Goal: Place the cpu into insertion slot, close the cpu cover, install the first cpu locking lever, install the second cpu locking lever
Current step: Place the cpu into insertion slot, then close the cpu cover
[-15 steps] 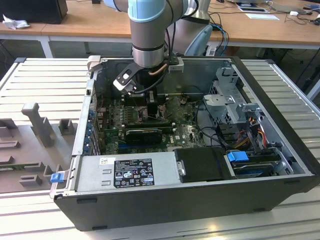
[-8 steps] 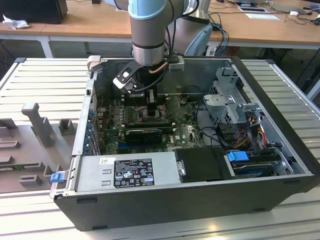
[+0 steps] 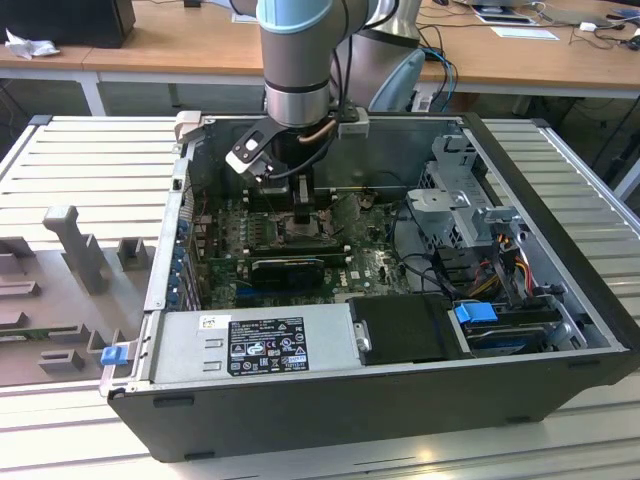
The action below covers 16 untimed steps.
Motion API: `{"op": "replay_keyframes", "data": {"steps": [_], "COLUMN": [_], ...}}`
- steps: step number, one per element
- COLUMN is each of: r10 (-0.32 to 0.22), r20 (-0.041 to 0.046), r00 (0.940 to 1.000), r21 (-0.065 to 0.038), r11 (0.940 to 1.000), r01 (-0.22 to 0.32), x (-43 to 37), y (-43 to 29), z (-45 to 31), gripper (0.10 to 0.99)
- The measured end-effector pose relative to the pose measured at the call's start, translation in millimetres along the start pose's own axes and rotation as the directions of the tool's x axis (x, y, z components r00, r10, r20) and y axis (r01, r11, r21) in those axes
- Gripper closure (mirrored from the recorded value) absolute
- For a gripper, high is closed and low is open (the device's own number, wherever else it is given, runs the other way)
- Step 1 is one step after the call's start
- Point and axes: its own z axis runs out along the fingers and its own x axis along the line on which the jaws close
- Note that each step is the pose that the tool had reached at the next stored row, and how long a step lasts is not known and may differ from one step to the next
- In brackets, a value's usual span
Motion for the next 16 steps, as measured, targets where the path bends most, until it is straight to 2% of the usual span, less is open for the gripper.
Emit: {"op": "replay_keyframes", "data": {"steps": [4, 11, 13, 14, 16], "r10": [0.0, 0.0, 0.0, 0.0, 0.001], "r20": [0.0001, 0.0, -0.0002, -0.0074, -0.0124], "r00": [1.0, 1.0, 1.0, 1.0, 0.9999], "r21": [0.0, 0.0, 0.002, 0.008, 0.014], "r11": [1.0, 1.0, 1.0, 1.0, 0.9999], "r01": [0.0, 0.0, 0.0, 0.0, -0.001], "x": [-0.1, -0.3, -0.3, -1.2, -2.1], "y": [0.1, 0.7, 1.9, 4.4, 8.0], "z": [-2.3, -11.1, -11.4, -11.2, -10.9], "gripper": [0.98, 0.98, 0.98, 0.98, 0.98]}}
